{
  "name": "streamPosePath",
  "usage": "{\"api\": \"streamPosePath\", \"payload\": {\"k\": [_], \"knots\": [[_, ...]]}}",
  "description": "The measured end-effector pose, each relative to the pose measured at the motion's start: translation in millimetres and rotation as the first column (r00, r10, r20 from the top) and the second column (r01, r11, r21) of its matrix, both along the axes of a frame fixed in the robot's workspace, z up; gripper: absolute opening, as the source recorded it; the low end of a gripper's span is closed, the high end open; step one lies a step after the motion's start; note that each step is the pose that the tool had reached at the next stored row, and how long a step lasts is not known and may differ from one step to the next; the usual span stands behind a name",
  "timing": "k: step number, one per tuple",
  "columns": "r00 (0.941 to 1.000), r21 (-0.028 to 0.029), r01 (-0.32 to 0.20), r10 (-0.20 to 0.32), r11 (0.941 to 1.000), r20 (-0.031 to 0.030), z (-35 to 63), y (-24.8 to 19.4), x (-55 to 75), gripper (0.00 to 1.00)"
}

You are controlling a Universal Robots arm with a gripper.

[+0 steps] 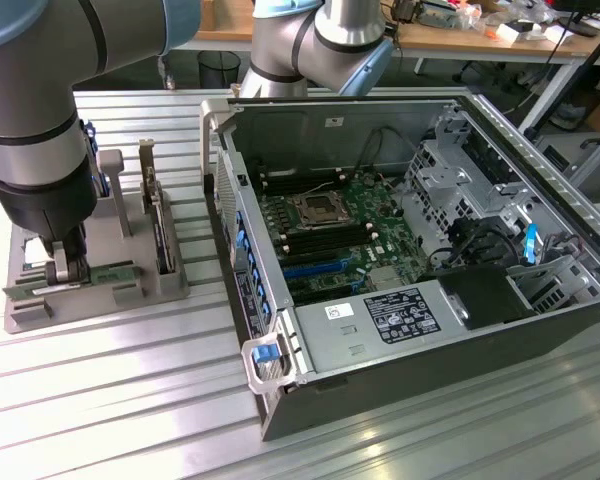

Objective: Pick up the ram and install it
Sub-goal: 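Pick up the ram and move it above insertion slot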

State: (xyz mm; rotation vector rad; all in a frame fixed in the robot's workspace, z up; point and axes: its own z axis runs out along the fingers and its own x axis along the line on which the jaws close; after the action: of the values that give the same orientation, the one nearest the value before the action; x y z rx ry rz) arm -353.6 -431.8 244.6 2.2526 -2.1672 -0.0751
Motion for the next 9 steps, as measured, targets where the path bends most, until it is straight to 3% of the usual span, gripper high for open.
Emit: {"api": "streamPosePath", "payload": {"k": [9], "knots": [[1.0000,0.0000,0.000,0.000,1.0000,0.0000,9.8,0.0,0.0,0.12]]}}
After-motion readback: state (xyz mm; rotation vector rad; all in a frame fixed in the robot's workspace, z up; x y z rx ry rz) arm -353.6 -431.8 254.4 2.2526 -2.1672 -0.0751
